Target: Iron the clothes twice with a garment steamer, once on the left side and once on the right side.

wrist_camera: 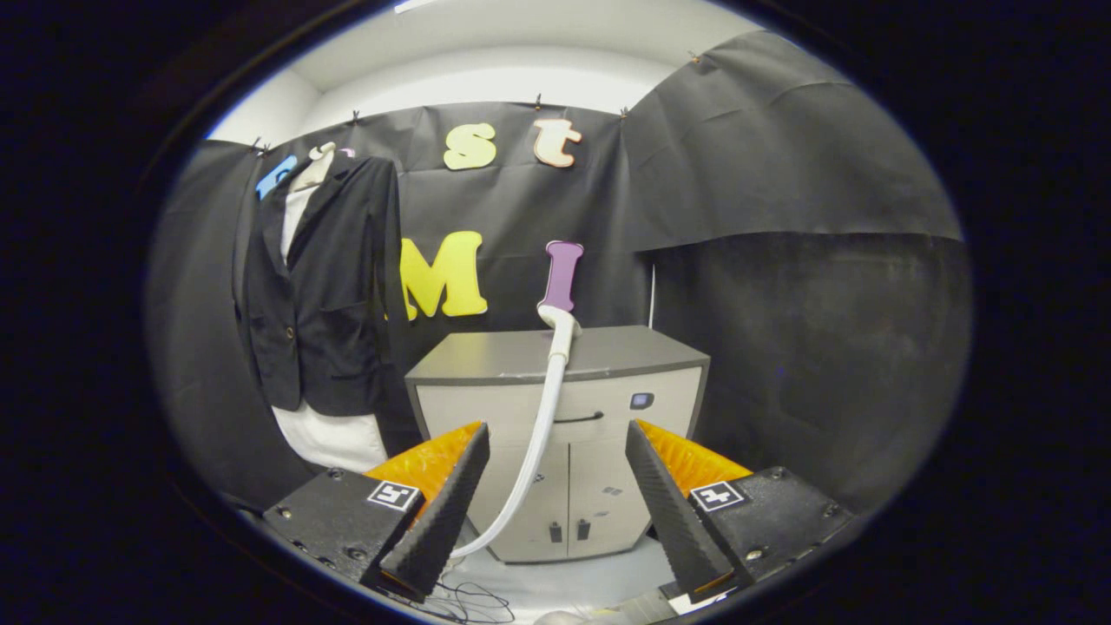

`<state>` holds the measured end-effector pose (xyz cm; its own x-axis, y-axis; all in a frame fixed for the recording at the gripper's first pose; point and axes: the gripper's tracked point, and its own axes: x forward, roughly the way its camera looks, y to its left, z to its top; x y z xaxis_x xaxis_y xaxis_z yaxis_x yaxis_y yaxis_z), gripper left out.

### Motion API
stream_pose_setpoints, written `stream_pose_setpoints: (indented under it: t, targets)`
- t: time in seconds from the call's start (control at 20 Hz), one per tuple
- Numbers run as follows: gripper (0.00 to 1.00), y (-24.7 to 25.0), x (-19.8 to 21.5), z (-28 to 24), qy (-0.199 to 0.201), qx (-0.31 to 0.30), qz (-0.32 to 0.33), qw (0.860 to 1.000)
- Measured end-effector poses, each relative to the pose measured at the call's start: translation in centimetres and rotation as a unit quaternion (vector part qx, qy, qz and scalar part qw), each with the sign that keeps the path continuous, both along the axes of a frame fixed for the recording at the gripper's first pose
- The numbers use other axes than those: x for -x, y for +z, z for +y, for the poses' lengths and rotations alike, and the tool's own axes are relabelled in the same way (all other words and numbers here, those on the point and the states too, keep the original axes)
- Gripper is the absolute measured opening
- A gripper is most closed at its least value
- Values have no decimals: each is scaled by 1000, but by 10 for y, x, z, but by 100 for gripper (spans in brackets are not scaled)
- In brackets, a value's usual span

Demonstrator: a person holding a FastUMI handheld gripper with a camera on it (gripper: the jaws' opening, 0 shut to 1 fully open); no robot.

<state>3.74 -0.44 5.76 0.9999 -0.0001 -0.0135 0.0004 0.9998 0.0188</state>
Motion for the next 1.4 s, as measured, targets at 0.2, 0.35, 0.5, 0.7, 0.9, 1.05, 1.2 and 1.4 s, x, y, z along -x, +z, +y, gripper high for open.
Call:
stream_pose_setpoints:
  t: [0.2, 0.35, 0.5, 0.7, 0.9, 1.05, 1.2, 1.4]
  targets:
    - [98, 27, -50, -12, 8, -20, 16, 1000]
    - [99, 43, -101, -21, 20, -26, 30, 999]
    - [98, 52, -159, -24, 33, -14, 56, 998]
    - [98, 49, -231, -19, 58, 3, 92, 994]
    - [98, 38, -295, -12, 82, 8, 135, 987]
    - [98, 30, -328, -4, 102, 6, 164, 981]
    - [97, 19, -350, 4, 122, 5, 184, 975]
    - [91, 12, -361, 16, 140, 4, 201, 969]
